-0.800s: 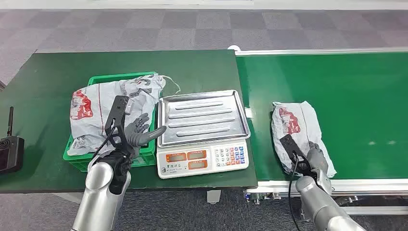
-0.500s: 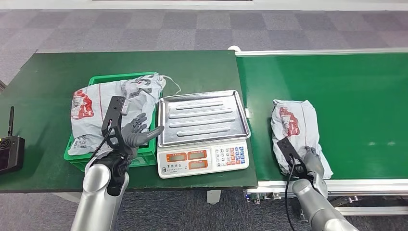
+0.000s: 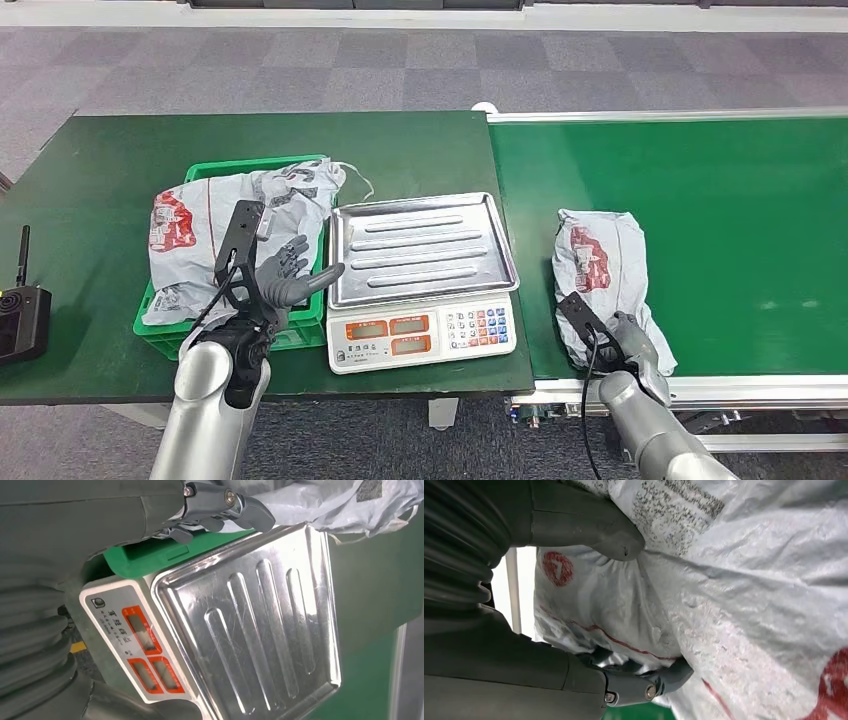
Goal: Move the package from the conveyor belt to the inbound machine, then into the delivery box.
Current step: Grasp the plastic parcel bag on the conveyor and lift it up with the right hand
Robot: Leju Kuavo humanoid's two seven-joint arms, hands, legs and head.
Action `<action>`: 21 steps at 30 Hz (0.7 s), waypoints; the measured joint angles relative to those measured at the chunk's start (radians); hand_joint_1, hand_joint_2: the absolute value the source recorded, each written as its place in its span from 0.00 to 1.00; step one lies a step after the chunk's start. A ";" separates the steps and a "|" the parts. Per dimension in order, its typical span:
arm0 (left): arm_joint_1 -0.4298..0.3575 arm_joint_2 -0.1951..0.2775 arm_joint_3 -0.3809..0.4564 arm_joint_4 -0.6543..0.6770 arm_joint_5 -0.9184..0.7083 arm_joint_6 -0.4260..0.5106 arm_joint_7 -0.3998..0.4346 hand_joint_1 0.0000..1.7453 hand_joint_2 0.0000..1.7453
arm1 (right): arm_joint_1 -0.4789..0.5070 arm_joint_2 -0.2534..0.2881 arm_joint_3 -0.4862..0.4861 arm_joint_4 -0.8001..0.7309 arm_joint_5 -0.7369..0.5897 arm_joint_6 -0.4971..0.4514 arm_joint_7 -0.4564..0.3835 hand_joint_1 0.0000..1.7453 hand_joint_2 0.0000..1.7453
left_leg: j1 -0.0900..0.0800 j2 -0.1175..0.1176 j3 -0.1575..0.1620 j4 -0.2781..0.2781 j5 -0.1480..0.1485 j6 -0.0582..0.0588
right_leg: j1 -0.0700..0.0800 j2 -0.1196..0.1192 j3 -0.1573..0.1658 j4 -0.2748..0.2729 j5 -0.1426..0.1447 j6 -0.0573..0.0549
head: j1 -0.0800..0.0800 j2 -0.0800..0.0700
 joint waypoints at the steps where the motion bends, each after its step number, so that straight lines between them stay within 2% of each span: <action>1: 0.000 -0.001 0.000 0.001 -0.006 0.001 0.000 0.00 1.00 | 0.001 0.002 -0.004 0.000 0.001 -0.018 -0.019 1.00 1.00 | 0.000 0.000 0.000 0.000 0.000 0.000 | 0.000 0.000 0.000 0.000 0.000 0.000 | 0.000 0.000; 11: -0.001 -0.010 0.000 0.013 -0.033 0.000 0.000 0.00 1.00 | -0.003 0.015 -0.050 -0.003 0.000 -0.059 -0.110 1.00 1.00 | 0.000 0.000 -0.001 0.000 0.000 0.000 | 0.000 0.001 -0.001 0.000 0.000 0.000 | 0.000 0.000; 21: -0.010 -0.011 0.000 0.023 -0.043 -0.002 0.000 0.00 1.00 | -0.016 0.034 -0.056 -0.033 0.018 -0.124 -0.177 1.00 1.00 | 0.000 0.000 -0.006 0.000 0.001 -0.001 | -0.001 0.001 -0.006 0.001 0.001 0.000 | 0.000 0.000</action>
